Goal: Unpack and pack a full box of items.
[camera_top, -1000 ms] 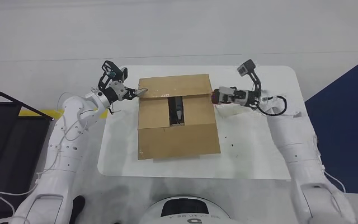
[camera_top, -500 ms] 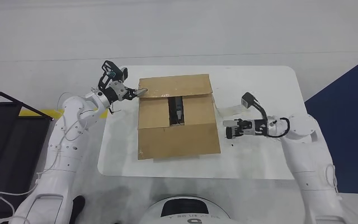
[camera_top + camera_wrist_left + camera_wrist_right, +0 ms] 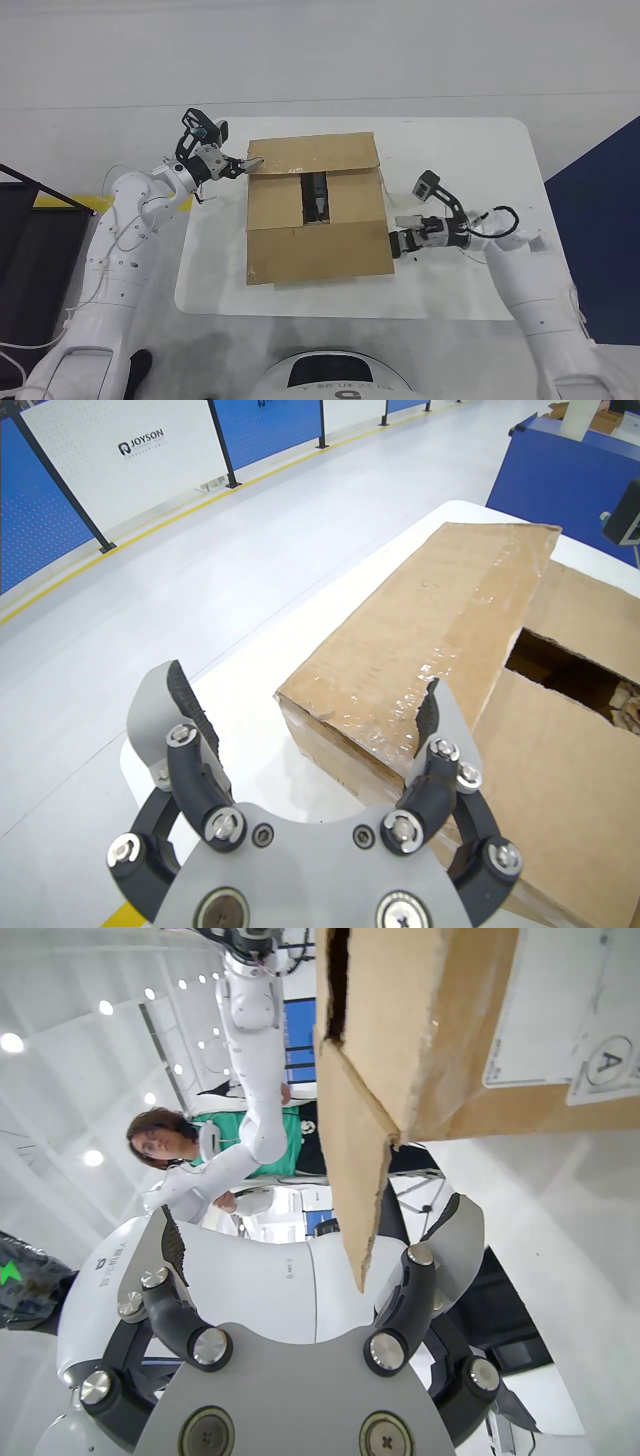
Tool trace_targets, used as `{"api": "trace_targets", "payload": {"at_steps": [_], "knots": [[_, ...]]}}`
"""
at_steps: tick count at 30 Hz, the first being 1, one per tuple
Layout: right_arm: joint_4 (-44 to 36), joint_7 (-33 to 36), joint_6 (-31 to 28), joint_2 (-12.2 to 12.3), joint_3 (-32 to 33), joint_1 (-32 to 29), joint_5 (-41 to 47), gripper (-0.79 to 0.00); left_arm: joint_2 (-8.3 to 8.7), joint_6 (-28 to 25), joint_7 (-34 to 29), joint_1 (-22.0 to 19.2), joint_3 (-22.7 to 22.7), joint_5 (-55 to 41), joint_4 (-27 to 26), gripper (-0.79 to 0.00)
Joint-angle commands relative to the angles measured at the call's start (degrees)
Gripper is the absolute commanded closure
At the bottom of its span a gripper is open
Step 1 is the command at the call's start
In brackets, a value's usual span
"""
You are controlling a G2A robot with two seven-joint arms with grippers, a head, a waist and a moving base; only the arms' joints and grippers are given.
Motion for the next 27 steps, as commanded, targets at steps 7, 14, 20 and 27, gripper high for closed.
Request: {"api": "trace_targets", "payload": {"at_steps": [7,14,20,27], "knots": [[-0.04,-1.07,-0.55,0.11,1.13,-0.66,7.56,-0.785,0.0,0.0,0.0,0.0,0.0,0.0,0.0,-0.785],[0.52,0.33,2.68,0.39,-2.61,1.01,3.21,-0.785,0.0,0.0,0.0,0.0,0.0,0.0,0.0,-0.785],[-0.86,0.26,4.09,1.24,-6.36,1.8,2.17,-0.785,0.0,0.0,0.0,0.0,0.0,0.0,0.0,-0.785],[1.09,0.33,5.5,1.5,-8.53,2.93,-0.29,-0.785,0.0,0.0,0.0,0.0,0.0,0.0,0.0,-0.785]]}}
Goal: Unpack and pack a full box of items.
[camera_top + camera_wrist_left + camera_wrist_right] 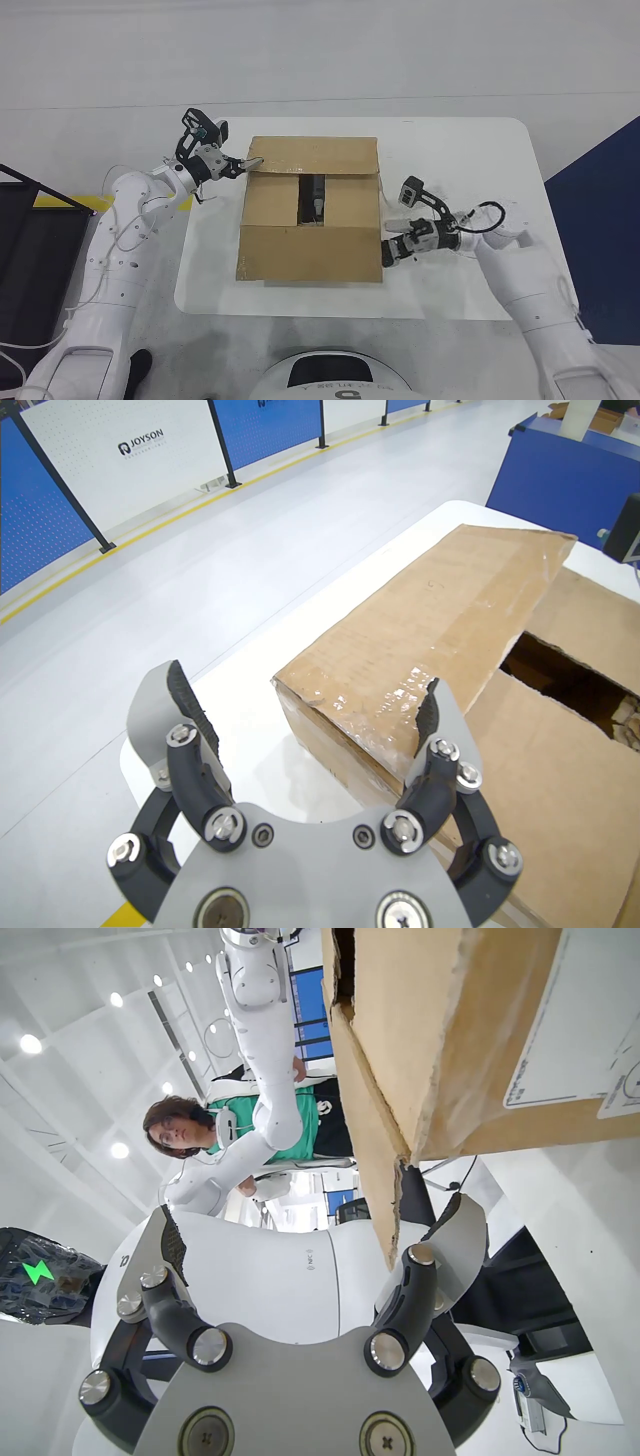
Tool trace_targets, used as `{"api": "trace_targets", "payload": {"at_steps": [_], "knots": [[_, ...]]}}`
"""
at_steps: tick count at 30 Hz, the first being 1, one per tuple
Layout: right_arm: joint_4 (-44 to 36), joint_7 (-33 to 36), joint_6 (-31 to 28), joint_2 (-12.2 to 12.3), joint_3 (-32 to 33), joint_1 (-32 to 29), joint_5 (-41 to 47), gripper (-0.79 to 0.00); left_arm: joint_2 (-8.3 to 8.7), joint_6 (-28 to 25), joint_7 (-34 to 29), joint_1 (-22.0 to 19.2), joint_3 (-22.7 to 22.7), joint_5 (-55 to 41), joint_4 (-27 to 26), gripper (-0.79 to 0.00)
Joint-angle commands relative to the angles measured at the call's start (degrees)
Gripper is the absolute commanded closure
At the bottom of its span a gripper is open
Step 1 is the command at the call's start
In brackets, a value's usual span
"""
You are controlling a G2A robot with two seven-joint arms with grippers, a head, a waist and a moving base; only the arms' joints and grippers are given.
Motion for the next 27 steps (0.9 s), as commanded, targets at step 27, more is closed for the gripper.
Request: {"api": "trace_targets", "payload": {"at_steps": [27], "knots": [[11.06,-14.73,-9.76,-2.77,-4.54,8.6,18.32,-0.785,0.66,3.82,0.89,0.78,-4.14,-4.38,-1.11,-0.785]]}}
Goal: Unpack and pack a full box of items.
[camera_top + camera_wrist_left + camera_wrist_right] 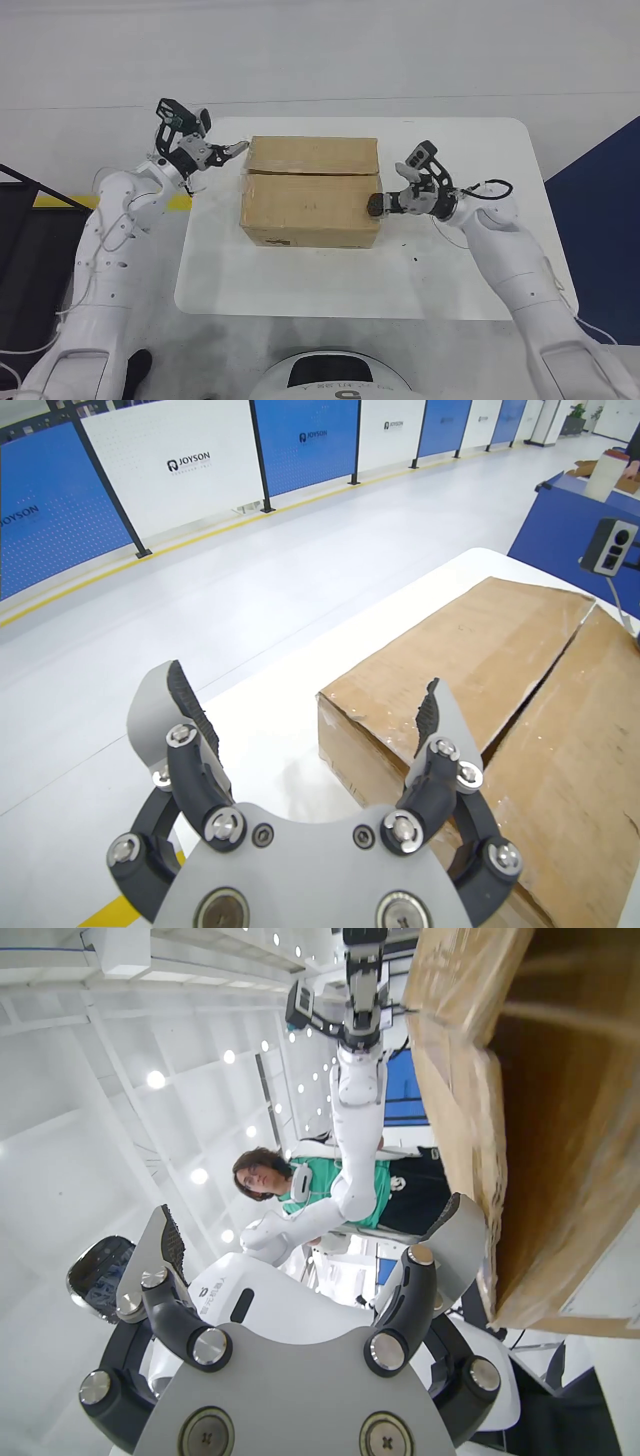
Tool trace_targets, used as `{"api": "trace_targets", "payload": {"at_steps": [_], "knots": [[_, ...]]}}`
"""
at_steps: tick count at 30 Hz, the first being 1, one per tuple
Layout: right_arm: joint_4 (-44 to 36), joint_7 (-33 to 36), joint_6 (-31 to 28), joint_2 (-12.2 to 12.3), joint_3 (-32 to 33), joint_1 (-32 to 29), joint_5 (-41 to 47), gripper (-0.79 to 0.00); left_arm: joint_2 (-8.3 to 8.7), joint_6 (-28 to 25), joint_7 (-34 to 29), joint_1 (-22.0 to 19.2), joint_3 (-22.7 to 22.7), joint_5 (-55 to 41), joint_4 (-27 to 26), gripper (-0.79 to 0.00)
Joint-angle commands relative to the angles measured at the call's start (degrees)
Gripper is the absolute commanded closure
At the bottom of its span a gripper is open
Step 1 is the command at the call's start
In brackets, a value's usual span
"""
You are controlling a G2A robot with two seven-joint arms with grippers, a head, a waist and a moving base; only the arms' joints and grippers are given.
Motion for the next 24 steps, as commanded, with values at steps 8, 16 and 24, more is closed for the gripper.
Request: {"api": "trace_targets", "payload": {"at_steps": [8,16,24], "knots": [[1.78,-3.2,-7.68,-0.91,-0.21,2.46,0.13,-0.785,0.71,-1.87,0.54,2.29,-0.76,2.25,-4.51,-0.785],[6.39,-8.9,-10.08,-1.72,-2.13,5.16,-4.91,-0.785,0.56,-1.57,0.08,3.9,2.81,5.21,-7.55,-0.785],[6.22,-7.0,-12.75,-1.22,0.26,5.03,-5.65,-0.785,0.3,1.18,-0.3,3.4,5.69,8.4,-7.91,-0.785]]}}
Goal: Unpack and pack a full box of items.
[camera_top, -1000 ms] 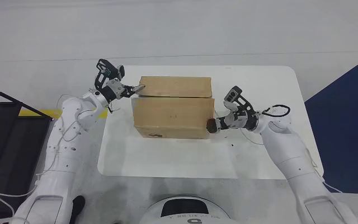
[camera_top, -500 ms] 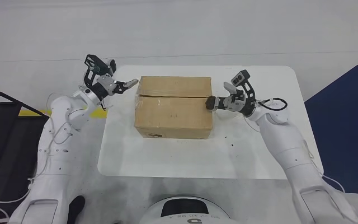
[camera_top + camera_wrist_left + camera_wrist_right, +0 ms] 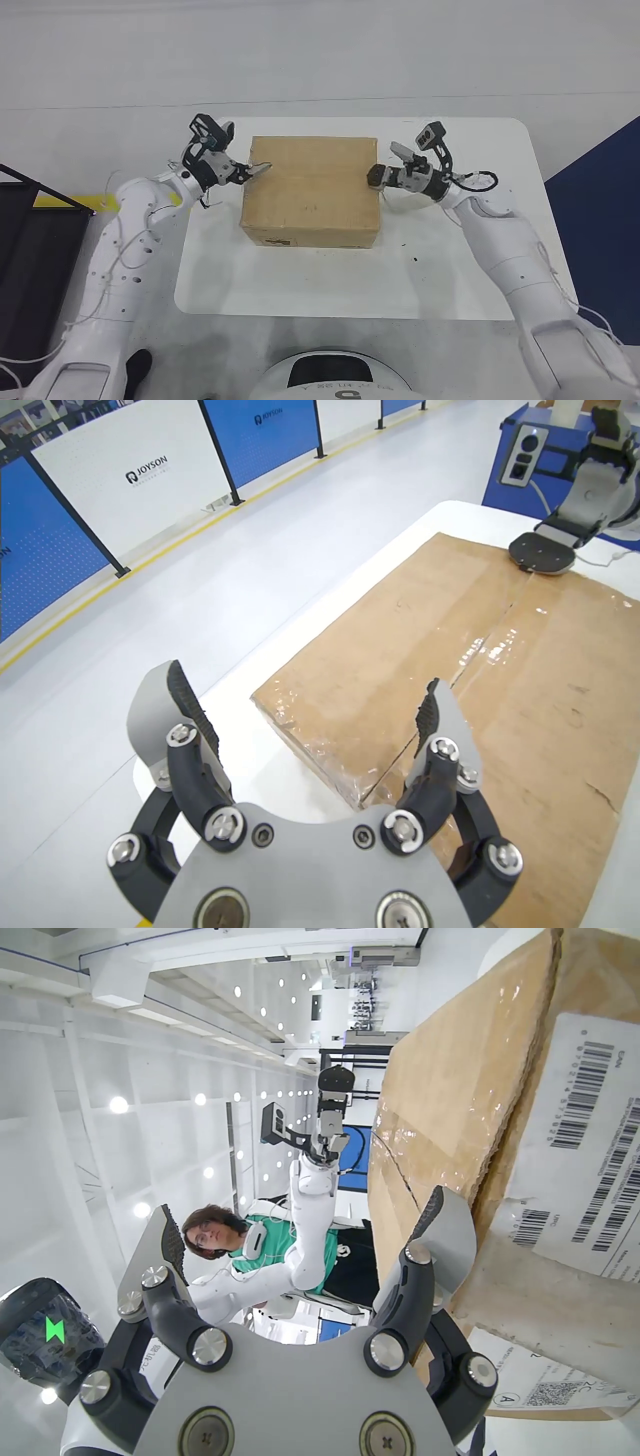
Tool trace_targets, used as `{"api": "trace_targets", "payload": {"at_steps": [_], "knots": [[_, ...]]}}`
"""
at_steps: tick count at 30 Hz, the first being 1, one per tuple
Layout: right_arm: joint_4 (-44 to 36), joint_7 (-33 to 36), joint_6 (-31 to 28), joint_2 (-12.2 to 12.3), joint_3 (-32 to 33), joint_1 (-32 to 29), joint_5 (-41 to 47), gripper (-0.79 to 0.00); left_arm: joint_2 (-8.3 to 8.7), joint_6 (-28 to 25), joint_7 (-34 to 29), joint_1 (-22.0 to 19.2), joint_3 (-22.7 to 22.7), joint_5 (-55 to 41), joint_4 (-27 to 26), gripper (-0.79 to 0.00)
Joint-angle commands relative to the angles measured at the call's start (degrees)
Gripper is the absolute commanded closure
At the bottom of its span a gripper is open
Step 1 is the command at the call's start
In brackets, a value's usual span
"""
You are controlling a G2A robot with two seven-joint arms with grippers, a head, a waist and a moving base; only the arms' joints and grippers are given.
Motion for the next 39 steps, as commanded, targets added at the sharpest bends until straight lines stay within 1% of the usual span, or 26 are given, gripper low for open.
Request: {"api": "trace_targets", "payload": {"at_steps": [1,7,13,20,21,24,26,27,36,37,38,39], "knots": [[-1.34,1.39,-1.55,0.57,2.48,-0.9,1.11,-0.785,-0.1,0.68,-0.02,-0.23,0.83,0.63,0.13,-0.785],[-7.09,3.56,-5.09,3.33,13.98,-6.61,2.3,-0.785,-0.53,2.35,-1.04,-0.81,3.81,2.15,1.39,-0.785],[-7.41,3.59,-5.03,3.47,14.57,-6.99,2.24,-0.785,-0.87,4.68,-1.47,-0.95,5.34,2.16,1.85,-0.785],[-7.56,3.36,-5.1,3.49,14.59,-7.08,1.87,-0.785,-1.18,6.97,-4.25,-1.17,6.69,1.82,1.29,-0.785],[-8.21,2.28,-6.05,3.64,14.91,-7.42,-0.4,-0.785,-1.25,7.28,-4.53,-1.28,7.01,1.91,1.1,-0.785],[-10.09,-4.79,-14.26,4.65,18.09,-10.02,-14.81,-0.785,-1.47,8.7,-5.07,-1.48,7.54,1.28,0.79,-0.785],[-11.2,-8.43,-16.65,5.3,20.34,-12.0,-22.6,-0.785,-1.47,8.7,-5.07,-1.48,7.54,1.28,0.79,-0.785],[-11.43,-8.53,-16.97,5.44,20.65,-12.26,-24.31,-0.785,-1.47,8.7,-5.07,-1.48,7.54,1.28,0.79,-0.785],[-11.43,-8.53,-16.97,5.44,20.65,-12.26,-24.31,-0.785,-1.47,8.7,-5.07,-1.48,7.54,1.28,0.79,-0.785],[-11.5,-8.32,-16.53,5.45,20.3,-12.33,-25.34,-0.785,-1.47,8.7,-5.07,-1.48,7.54,1.28,0.79,-0.785],[-11.85,-8.21,-15.09,5.46,19.12,-12.2,-28.9,-0.785,-1.47,8.7,-5.07,-1.48,7.54,1.28,0.79,-0.785],[-13.13,-10.44,-14.11,5.48,17.87,-11.38,-36.53,-0.785,-1.47,8.7,-5.07,-1.48,7.54,1.28,0.79,-0.785]]}}
